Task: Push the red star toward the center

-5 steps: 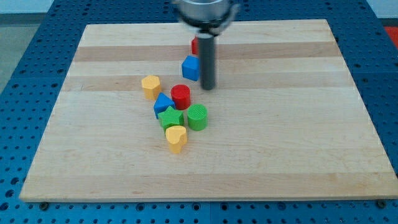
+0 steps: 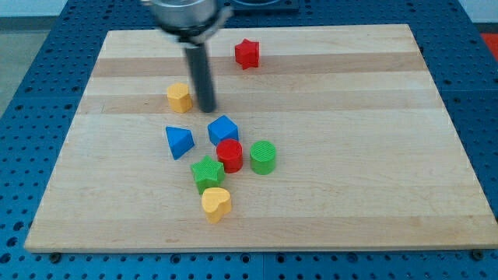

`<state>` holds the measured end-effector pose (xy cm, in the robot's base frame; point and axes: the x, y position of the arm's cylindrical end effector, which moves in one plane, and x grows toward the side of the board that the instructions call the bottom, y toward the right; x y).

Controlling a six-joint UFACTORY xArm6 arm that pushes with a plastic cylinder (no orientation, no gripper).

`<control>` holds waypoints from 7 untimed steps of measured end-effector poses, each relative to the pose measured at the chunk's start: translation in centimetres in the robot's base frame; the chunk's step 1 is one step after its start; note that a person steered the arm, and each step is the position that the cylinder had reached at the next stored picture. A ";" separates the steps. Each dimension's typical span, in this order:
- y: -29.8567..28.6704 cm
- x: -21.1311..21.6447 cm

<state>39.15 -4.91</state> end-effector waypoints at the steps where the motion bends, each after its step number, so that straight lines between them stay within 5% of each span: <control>1: 9.0 -2.5; 3: 5.2 -15.3; 5: -2.4 -7.3; 6: 2.8 -8.6; 7: 12.6 -3.4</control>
<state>35.73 7.68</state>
